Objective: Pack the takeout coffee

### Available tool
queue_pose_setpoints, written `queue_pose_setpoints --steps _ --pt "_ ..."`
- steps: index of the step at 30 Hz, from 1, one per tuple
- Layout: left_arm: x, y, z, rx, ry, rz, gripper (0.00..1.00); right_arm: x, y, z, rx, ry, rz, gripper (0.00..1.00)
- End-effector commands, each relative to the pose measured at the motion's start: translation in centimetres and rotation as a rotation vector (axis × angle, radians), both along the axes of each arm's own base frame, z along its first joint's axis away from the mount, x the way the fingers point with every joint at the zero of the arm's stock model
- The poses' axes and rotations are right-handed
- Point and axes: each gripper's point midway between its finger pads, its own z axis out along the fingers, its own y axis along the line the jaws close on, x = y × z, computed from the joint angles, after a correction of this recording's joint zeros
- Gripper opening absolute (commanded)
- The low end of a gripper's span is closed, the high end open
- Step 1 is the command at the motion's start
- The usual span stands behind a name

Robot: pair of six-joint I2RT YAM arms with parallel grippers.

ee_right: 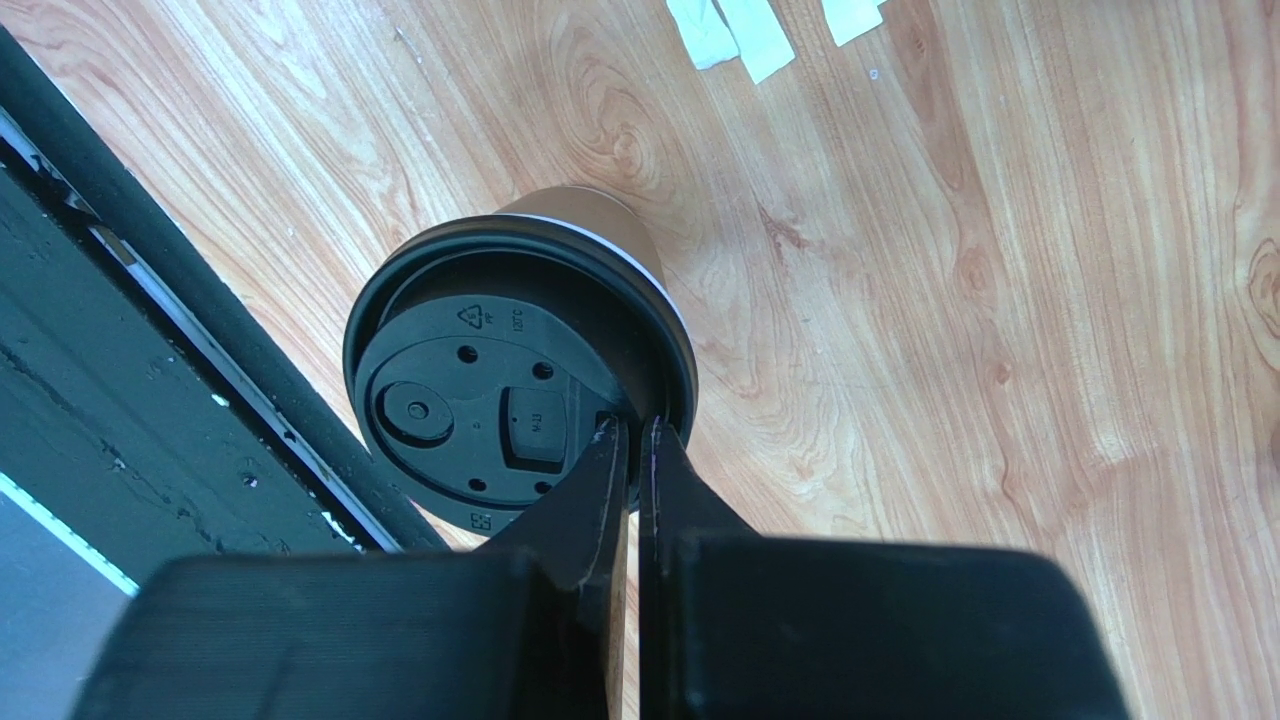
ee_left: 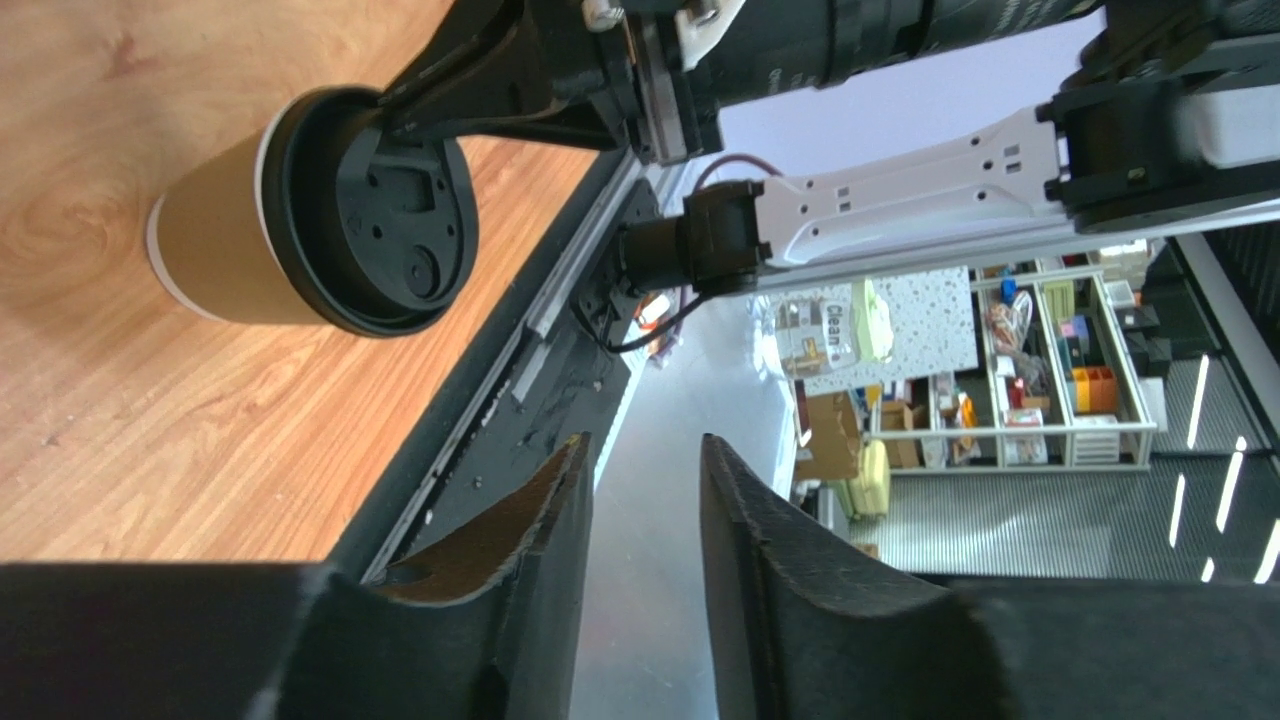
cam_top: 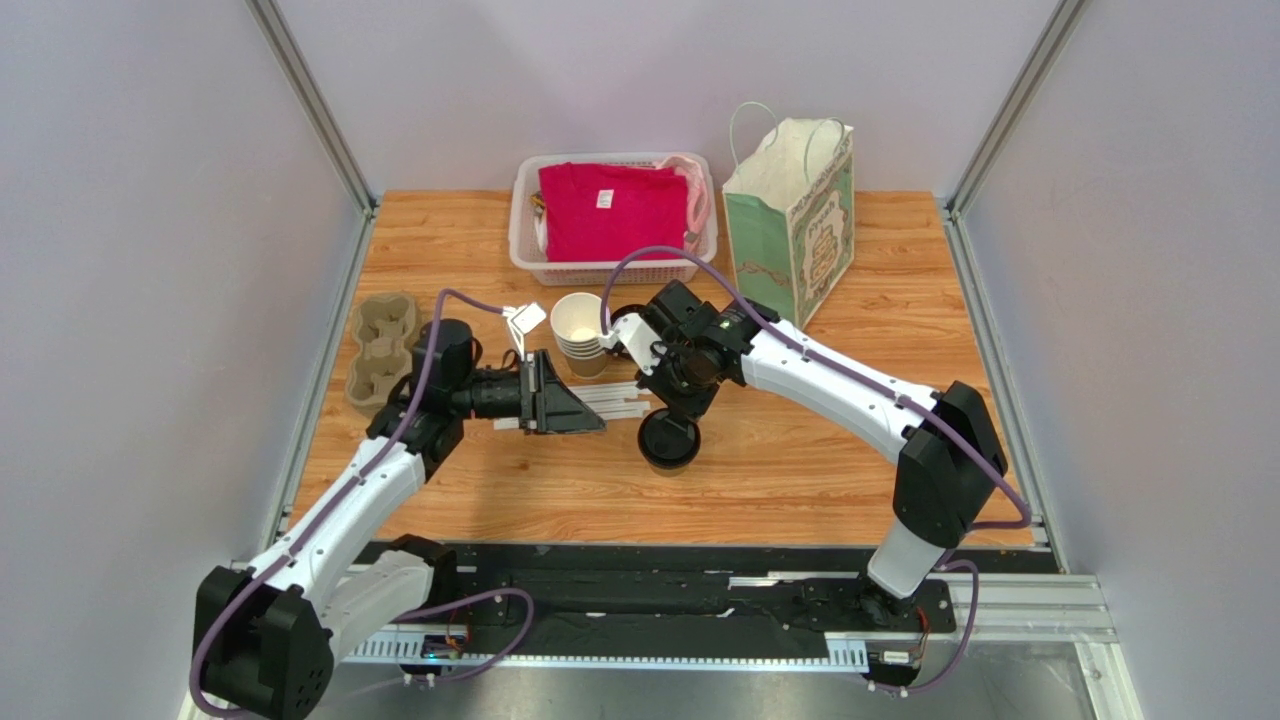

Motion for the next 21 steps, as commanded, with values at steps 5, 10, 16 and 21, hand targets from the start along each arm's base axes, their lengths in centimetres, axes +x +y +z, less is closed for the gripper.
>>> queue_pose_setpoints --steps 5,10,16,21 --pt "0.6 -1.5 -1.2 0.004 0.03 -0.009 0.33 0.8 0.4 -0.1 -0.002 -0.03 -0.005 0.1" --pt "0.8 -2.0 -1.5 0.01 0.042 -0.024 0.31 1.0 0.7 0.7 0.018 -0.041 -0.011 0.33" --pt "1.1 -2.2 -1.4 0.008 0.039 -0.025 0.29 1.6 0.8 2.4 0.047 -0.059 -0.021 0.43" --pt "0.8 -2.1 -1.0 0.005 0.014 -0.033 0.29 2.3 0.6 4.8 0.085 -0.089 -0.033 0.53"
